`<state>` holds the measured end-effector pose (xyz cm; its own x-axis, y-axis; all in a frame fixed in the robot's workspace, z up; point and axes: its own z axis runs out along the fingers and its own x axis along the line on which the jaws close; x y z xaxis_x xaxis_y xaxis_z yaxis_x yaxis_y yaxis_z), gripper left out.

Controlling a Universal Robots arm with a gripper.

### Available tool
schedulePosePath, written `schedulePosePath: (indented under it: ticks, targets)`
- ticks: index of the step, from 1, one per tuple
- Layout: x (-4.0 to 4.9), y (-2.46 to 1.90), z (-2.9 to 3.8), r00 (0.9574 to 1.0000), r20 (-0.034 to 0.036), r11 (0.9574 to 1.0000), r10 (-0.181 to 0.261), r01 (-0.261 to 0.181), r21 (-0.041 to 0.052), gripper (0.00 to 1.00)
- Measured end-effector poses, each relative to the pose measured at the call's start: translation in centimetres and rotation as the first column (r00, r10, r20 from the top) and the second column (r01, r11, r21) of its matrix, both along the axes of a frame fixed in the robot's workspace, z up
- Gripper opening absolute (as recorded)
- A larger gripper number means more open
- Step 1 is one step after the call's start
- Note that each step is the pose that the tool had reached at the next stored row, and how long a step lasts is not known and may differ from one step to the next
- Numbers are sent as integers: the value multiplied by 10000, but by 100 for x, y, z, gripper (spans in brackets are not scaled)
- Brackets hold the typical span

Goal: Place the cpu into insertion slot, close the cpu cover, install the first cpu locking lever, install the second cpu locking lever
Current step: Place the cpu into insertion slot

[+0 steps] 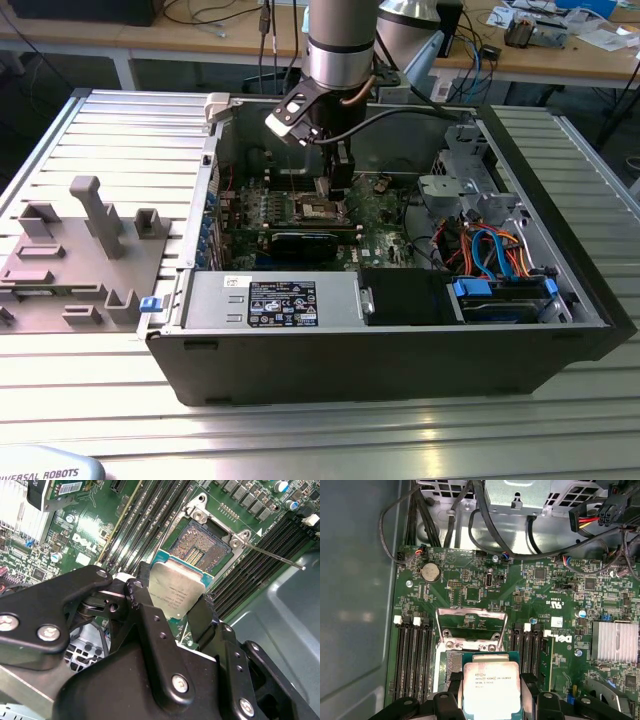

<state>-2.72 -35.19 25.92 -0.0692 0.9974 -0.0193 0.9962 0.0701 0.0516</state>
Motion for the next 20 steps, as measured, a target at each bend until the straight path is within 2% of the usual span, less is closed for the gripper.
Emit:
schedulePosePath:
  ticks: [20]
  targets:
    - [0,0,-2,10000,-1,10000,-92,92,0,55]
